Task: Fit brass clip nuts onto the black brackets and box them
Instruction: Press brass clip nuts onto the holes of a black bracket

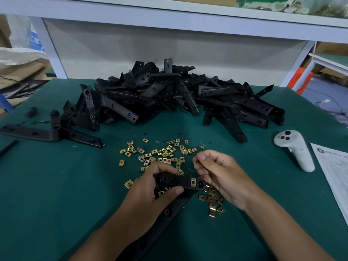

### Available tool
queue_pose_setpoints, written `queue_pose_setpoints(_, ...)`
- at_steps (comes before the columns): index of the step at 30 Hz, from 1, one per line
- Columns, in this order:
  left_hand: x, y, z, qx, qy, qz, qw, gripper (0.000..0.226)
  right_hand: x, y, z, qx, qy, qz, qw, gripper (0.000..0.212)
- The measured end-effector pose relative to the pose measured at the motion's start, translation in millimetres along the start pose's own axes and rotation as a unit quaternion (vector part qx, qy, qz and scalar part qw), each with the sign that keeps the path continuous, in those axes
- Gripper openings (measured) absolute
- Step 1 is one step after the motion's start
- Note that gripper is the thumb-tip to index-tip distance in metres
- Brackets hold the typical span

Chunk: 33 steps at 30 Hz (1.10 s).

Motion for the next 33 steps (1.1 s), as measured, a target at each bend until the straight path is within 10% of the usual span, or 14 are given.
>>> queue_pose_setpoints(33,-4,4,0,-0.036,0.003,-0.05,0.998,0.034,4,-23,-17,0.041,0.054,-0.067,0.995,0.003)
Point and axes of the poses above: each hand's wrist, its own z-axis towards the middle knuckle, its own y-axis out of the back of the hand, x = y × z, the point moved 5 cm from there along z, towards the middle knuckle, and after that the axes turned 3 degrees about -x, right-handed, at the moved point
